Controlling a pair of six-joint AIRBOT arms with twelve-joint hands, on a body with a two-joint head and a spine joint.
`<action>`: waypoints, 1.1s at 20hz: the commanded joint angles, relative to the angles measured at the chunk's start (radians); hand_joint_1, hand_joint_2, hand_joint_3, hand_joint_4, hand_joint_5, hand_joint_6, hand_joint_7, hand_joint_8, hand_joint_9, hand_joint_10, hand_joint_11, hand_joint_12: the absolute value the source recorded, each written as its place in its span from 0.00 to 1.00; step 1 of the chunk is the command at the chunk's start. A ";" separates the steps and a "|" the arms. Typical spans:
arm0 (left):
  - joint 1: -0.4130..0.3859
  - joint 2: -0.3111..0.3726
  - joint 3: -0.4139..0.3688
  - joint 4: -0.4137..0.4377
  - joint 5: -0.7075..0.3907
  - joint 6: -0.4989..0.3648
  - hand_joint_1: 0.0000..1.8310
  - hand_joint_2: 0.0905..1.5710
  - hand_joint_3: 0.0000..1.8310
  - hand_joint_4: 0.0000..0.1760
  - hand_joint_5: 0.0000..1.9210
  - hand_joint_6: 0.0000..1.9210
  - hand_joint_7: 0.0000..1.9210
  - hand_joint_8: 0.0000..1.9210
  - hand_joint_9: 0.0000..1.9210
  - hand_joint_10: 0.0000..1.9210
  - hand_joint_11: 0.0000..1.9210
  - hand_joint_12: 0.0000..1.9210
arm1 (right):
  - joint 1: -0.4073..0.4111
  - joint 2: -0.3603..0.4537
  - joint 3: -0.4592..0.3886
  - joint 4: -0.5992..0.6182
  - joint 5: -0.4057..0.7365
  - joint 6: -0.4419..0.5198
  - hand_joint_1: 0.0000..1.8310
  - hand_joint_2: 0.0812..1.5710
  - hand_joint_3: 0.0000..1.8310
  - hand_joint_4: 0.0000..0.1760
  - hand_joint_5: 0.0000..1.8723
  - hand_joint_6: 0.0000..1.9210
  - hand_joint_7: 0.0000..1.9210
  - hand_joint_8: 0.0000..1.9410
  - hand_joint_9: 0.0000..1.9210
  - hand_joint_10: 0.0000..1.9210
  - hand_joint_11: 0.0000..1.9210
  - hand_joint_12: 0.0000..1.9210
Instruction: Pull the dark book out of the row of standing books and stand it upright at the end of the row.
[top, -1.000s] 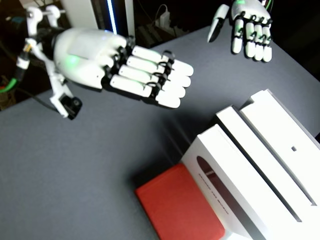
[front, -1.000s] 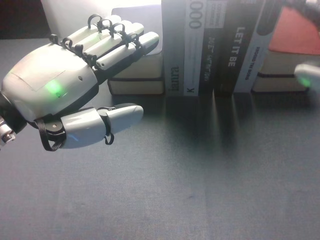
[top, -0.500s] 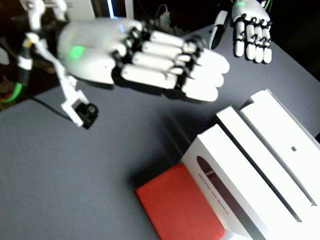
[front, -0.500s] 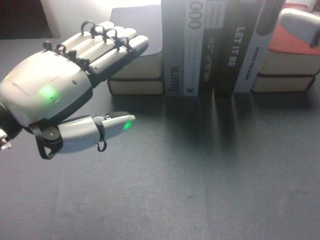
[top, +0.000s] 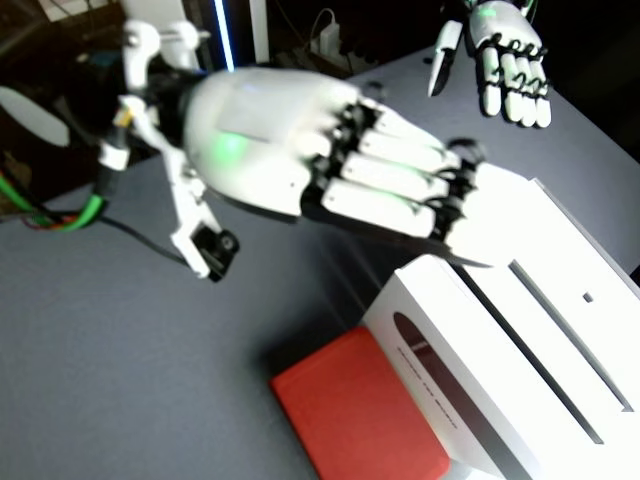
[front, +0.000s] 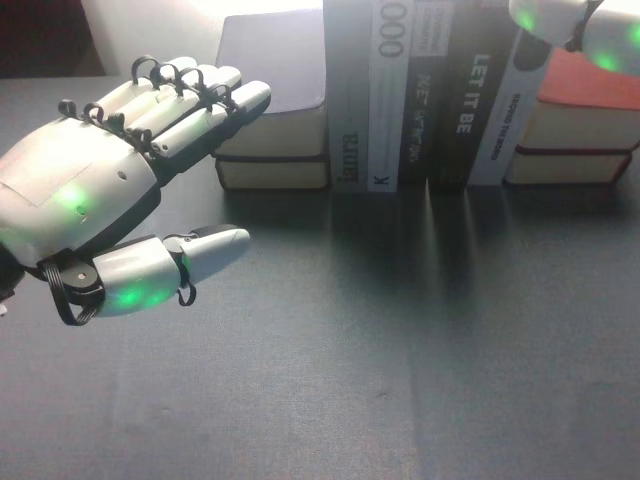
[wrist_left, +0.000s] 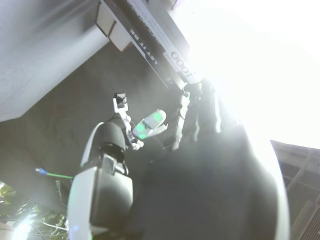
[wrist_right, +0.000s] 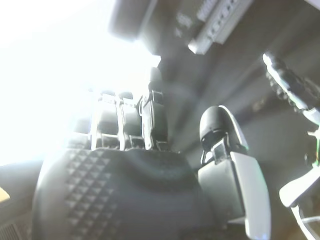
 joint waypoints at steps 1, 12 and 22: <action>-0.010 0.004 -0.005 -0.003 -0.137 -0.001 0.11 0.85 0.00 0.32 0.00 0.00 0.00 0.00 0.00 0.00 0.00 0.00 | 0.016 -0.005 0.006 0.003 0.101 -0.003 0.02 0.85 0.00 0.00 0.22 0.08 0.00 0.00 0.00 0.00 0.00 0.00; 0.024 0.006 -0.009 -0.042 -0.176 0.000 0.07 0.87 0.00 0.28 0.00 0.00 0.00 0.00 0.00 0.00 0.00 0.00 | 0.014 -0.003 -0.028 -0.011 0.092 -0.003 0.07 0.84 0.00 0.00 0.26 0.09 0.00 0.00 0.00 0.00 0.00 0.00; 0.056 0.007 -0.017 -0.075 -0.219 0.001 0.02 0.86 0.00 0.19 0.00 0.00 0.00 0.00 0.00 0.00 0.00 0.00 | -0.113 0.091 -0.148 -0.103 0.231 0.062 0.19 0.89 0.00 0.00 0.32 0.06 0.03 0.00 0.00 0.00 0.00 0.00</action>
